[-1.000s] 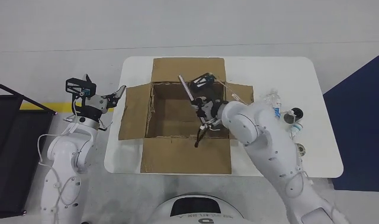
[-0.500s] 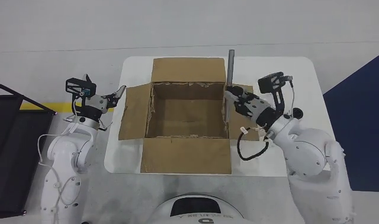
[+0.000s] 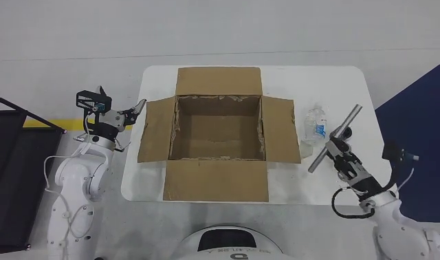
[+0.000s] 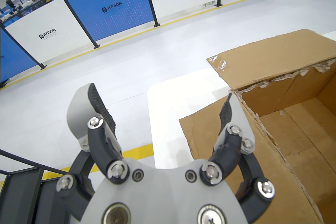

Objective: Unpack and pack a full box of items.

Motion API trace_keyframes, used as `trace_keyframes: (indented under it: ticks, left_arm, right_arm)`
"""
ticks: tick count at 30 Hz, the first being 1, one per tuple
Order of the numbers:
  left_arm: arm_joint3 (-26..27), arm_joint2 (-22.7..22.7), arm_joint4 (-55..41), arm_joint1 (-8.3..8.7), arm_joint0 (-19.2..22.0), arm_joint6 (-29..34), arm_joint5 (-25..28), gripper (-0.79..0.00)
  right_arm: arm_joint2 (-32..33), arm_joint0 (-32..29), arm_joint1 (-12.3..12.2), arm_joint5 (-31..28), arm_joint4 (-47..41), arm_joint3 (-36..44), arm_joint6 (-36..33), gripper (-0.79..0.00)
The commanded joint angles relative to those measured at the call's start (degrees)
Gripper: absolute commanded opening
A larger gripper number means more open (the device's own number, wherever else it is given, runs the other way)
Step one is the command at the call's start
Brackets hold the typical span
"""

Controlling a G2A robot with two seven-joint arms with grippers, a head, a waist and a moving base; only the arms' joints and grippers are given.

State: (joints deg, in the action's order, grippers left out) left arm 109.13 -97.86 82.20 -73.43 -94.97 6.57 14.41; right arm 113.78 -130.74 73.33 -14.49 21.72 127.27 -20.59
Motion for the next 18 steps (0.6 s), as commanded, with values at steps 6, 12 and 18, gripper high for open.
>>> trace_keyframes:
  ticks: [6, 12, 18]
  left_arm:
    - [0.00, 0.00, 0.00, 0.00, 0.00, 0.00, 0.00, 0.000]
    - [0.00, 0.00, 0.00, 0.00, 0.00, 0.00, 0.00, 0.000]
    - [0.00, 0.00, 0.00, 0.00, 0.00, 0.00, 0.00, 0.000]
  right_arm:
    - [0.42, -3.90, 0.93, -1.92, -8.73, -8.81, 3.29, -0.785]
    - [0.79, -3.90, 1.70, -3.74, -13.25, -14.58, 2.02, -0.785]
    - [0.76, -3.71, 1.94, -3.30, -19.68, -18.21, -1.91, -0.785]
